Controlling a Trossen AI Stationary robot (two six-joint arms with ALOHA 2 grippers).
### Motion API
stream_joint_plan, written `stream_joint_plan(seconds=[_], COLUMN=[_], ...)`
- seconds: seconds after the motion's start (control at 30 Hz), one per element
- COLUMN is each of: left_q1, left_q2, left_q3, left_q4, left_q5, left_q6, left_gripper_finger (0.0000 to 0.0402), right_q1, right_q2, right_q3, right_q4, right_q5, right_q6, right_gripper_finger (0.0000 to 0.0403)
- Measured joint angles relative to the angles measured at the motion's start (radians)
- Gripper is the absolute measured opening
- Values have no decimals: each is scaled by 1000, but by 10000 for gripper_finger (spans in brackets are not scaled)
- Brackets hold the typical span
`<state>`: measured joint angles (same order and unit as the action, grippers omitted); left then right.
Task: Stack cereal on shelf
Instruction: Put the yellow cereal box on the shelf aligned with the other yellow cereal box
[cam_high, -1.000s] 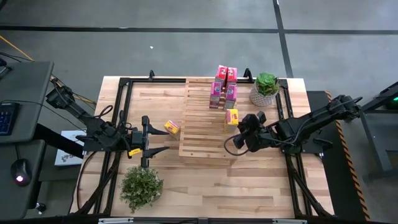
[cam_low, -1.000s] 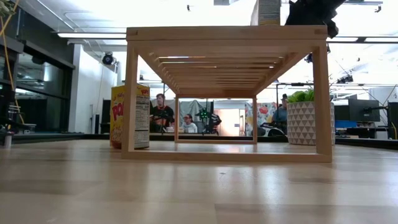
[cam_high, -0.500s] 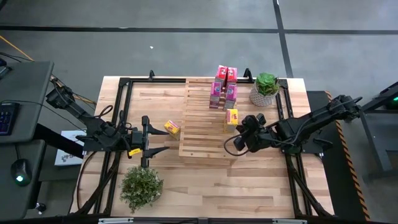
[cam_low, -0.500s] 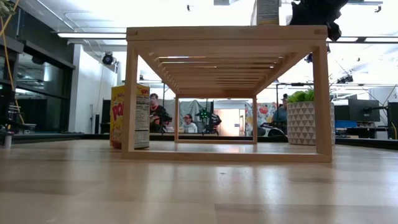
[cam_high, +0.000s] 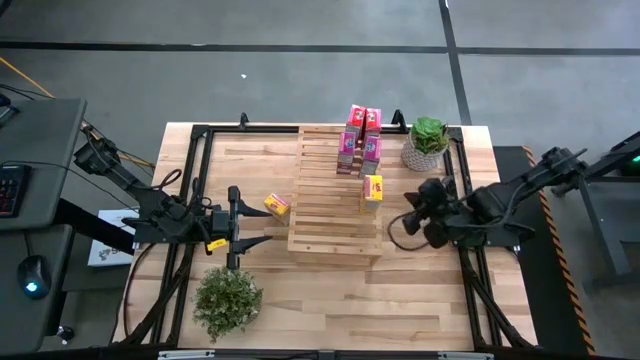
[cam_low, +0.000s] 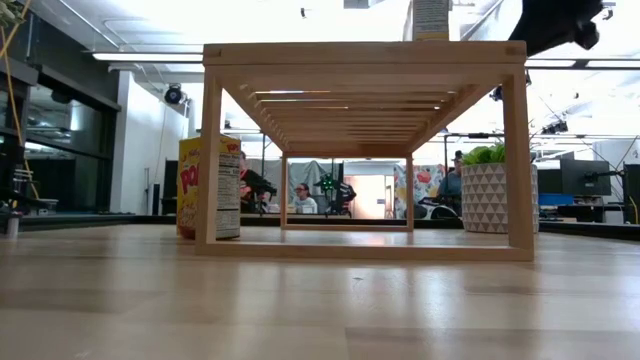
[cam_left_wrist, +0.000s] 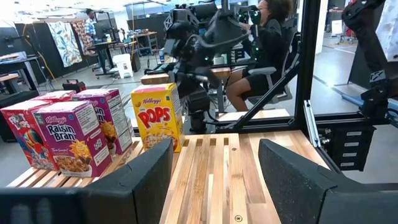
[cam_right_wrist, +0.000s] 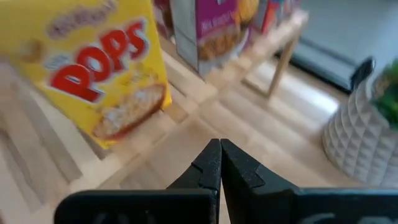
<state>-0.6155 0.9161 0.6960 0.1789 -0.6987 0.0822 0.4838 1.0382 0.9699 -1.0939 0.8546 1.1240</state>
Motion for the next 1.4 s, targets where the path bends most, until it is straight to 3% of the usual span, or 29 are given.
stream_joint_plan(seconds=[0.17, 0.3, 0.4, 0.6, 0.7, 0.83, 0.97, 1.17, 1.4], left_q1=[0, 0, 15, 130, 231, 404, 527, 596, 614], left_q2=[0, 4, 31, 88, 103, 152, 204, 272, 336], left_q3=[0, 0, 0, 54, 171, 364, 454, 444, 446], left_q4=[-2, 0, -2, -100, -406, -849, -1070, -1178, -1162], left_q5=[0, -6, -66, -149, -46, 272, 478, 501, 465], left_q6=[0, 19, 82, 150, 48, -139, -162, -56, -24], left_gripper_finger=[227, 227, 227, 227, 227, 233, 246, 265, 265], right_q1=[122, 164, 165, 138, 123, 111, 111, 111, 111], right_q2=[-52, -58, -58, -58, -58, -58, -58, -56, -56], right_q3=[-99, -189, -240, -266, -266, -266, -266, -266, -266], right_q4=[124, 282, 410, 540, 573, 589, 590, 589, 583], right_q5=[161, 171, 175, 196, 195, 193, 193, 196, 197], right_q6=[-23, -102, -187, -321, -365, -384, -384, -384, -384], right_gripper_finger=[0, 0, 0, 0, 0, 0, 0, 0, 0])
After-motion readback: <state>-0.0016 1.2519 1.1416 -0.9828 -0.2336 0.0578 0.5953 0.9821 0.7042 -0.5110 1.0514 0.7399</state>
